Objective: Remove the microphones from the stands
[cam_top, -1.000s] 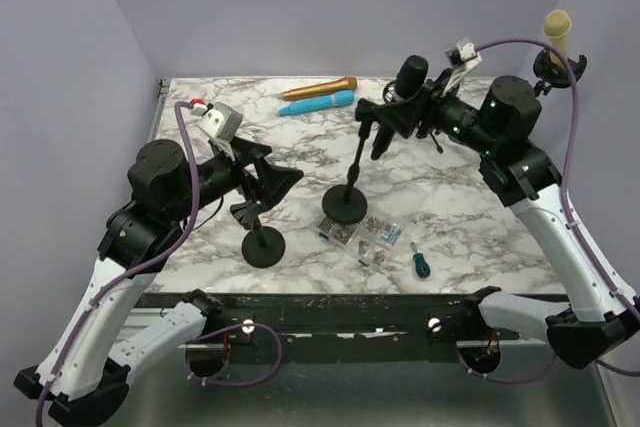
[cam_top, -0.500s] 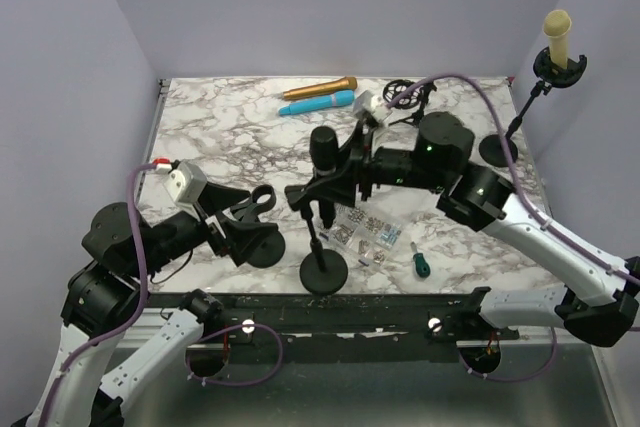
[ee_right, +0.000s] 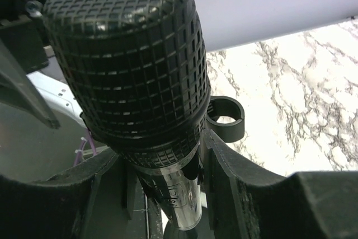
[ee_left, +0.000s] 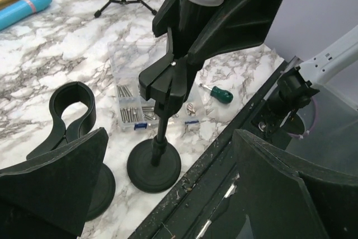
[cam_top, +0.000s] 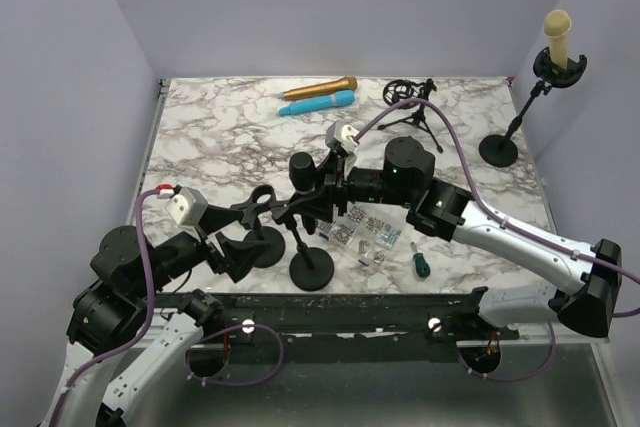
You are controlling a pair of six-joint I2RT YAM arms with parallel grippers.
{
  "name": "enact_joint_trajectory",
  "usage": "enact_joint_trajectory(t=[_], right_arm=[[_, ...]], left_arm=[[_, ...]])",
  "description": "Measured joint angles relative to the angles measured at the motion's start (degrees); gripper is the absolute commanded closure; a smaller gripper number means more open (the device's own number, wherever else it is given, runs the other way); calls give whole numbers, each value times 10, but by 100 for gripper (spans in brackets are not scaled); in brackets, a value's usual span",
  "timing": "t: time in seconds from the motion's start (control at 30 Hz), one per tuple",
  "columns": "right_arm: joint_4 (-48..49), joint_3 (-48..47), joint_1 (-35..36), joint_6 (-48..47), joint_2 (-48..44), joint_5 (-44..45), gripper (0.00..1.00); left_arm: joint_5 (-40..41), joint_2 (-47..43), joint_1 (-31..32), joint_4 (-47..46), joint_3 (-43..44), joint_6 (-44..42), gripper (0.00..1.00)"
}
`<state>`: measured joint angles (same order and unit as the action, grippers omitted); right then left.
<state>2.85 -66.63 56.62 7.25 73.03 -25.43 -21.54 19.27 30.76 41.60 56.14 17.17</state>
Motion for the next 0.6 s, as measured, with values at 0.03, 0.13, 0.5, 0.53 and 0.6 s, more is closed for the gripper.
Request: enact_joint_trajectory(t=[0.03,0.13,0.5,0.53,0.6], right_arm=[[12,9,0,-2,-3,-2,99],[45,37,0,-3,-18,-8,99],[85,88,0,-1,-56,-7,99],[87,89,0,0,-56,-7,98],[87,90,0,2,-56,-5,78]], left_arm=[[-2,-1,0,-2,-7,0,4],[-14,3,0,-10,-32,0,3],[-75,60,0,-86,-53,-20,4],[-83,63,0,-98,-54,-21,4],[-92,75,0,-110,-56,-23,4]])
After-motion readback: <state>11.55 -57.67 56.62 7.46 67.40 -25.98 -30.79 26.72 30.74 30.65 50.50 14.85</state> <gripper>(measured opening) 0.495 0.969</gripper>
